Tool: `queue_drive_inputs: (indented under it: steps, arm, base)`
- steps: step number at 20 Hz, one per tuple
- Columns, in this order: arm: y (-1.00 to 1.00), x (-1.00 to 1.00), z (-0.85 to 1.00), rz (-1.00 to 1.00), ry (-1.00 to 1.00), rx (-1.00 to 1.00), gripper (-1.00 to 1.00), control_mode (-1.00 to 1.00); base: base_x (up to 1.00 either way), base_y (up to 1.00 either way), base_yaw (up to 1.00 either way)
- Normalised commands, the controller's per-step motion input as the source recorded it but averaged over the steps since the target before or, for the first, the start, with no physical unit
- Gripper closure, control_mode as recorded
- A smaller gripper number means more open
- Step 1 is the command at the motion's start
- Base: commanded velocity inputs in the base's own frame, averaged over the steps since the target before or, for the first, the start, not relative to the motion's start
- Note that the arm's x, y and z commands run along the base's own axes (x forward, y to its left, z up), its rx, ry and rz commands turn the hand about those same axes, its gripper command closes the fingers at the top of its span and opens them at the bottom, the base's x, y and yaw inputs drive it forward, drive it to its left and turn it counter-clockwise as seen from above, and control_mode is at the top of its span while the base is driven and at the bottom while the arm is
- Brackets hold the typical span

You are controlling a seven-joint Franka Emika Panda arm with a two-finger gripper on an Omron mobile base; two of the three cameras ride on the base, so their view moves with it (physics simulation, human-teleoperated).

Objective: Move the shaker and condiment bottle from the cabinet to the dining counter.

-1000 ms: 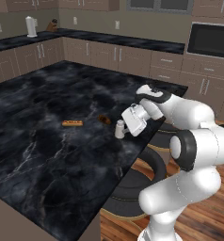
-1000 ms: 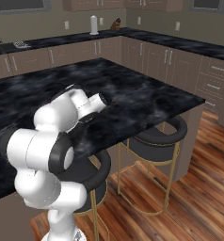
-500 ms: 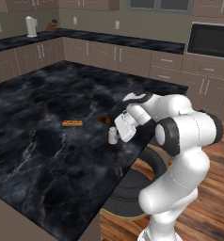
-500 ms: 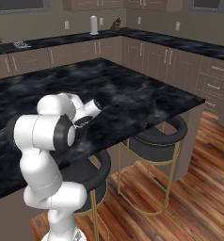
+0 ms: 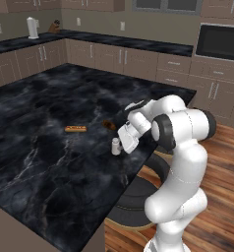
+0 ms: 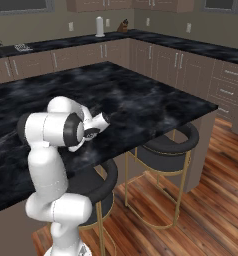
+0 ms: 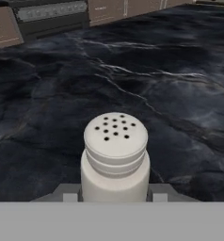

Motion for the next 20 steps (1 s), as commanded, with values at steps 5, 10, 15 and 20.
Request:
queue_drive_inputs:
  steps: [5, 10, 15, 20]
  arm:
    - [0.00, 0.22, -0.30, 0.03, 0.00, 0.00, 1.00, -1.00]
    - [-0.01, 0.14, -0.26, 0.05, 0.00, 0.00, 1.00, -1.00]
    - [-0.03, 0.10, -0.21, 0.06, 0.00, 0.02, 1.00, -1.00]
    - [-0.02, 0.02, -0.18, 0.06, -0.01, 0.01, -1.00, -1.00]
  base:
    - [0.00, 0.00, 0.00]
    - [0.00, 0.00, 0.00]
    - [0.00, 0.00, 0.00]
    - [0.00, 0.00, 0.00]
